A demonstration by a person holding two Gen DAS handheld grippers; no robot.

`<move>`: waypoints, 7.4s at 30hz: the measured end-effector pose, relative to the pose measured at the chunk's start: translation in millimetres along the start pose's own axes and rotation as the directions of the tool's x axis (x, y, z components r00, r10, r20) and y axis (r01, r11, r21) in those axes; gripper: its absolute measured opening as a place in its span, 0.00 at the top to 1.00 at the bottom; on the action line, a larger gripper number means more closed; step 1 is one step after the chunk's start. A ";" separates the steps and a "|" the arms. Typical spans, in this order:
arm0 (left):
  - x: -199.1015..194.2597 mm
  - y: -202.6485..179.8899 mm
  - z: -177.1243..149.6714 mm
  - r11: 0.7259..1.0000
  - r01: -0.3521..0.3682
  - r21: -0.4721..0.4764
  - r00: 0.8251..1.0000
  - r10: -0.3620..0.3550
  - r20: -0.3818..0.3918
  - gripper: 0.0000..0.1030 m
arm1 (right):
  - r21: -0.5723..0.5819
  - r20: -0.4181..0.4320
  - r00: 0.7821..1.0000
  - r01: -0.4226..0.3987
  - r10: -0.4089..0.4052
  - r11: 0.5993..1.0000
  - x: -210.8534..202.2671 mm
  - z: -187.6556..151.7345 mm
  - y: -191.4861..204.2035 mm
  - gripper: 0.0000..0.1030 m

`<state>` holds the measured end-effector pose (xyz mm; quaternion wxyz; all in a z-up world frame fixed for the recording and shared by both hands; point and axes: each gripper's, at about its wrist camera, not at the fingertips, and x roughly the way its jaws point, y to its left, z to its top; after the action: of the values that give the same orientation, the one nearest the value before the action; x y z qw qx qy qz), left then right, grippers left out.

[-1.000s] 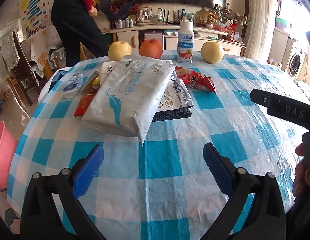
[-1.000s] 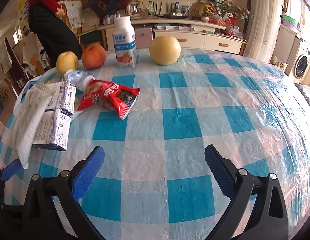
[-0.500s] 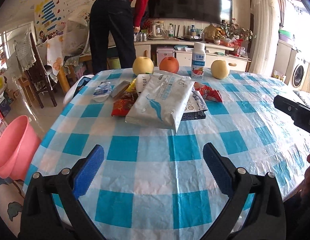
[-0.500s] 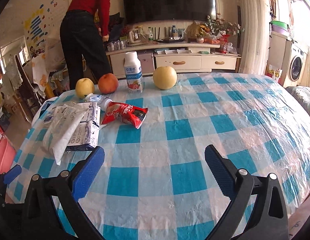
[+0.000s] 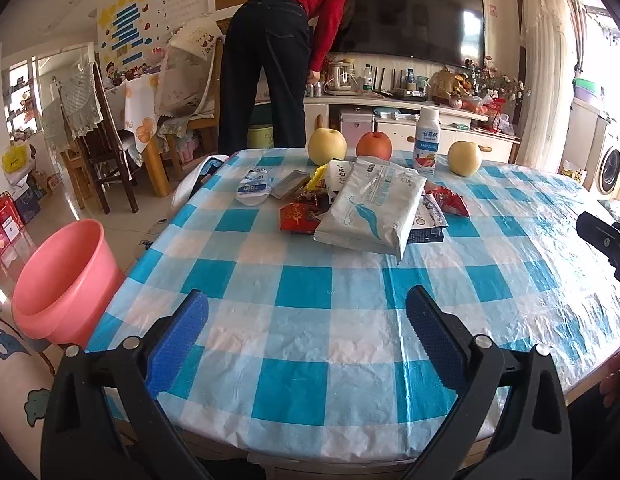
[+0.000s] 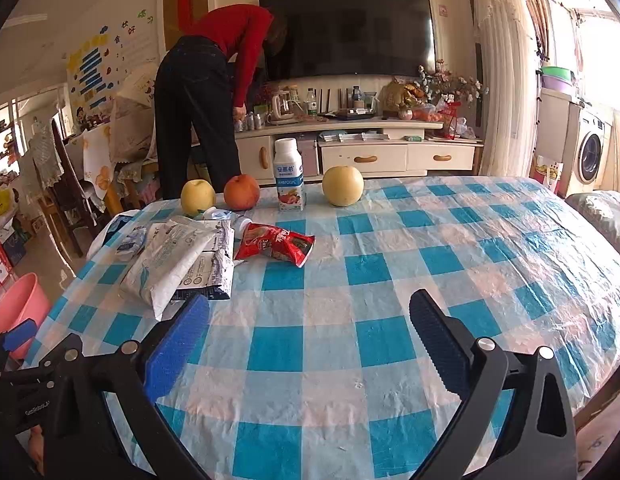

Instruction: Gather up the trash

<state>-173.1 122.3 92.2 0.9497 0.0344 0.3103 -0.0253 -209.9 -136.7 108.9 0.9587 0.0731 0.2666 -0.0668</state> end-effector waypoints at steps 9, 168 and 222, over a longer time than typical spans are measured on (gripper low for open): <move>-16.0 19.7 -4.6 0.999 -0.022 -0.023 0.999 0.023 0.029 0.03 | -0.044 0.012 1.000 -0.027 0.028 0.999 -22.4 -11.2 19.6 0.04; 140.7 69.4 56.2 0.976 0.040 -0.213 0.985 -0.074 -0.154 0.26 | -0.378 -0.365 0.842 -0.524 0.397 0.763 146.5 1.1 139.2 0.17; 53.6 278.7 27.5 0.580 -0.424 -0.695 0.885 0.429 -0.181 0.26 | -0.186 -0.417 0.706 -0.683 0.573 0.706 87.5 13.3 288.3 0.43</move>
<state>-94.4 396.3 96.6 0.8648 -0.2656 0.2741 0.3264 -80.7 135.7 104.7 0.8618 0.0109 0.3876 0.3270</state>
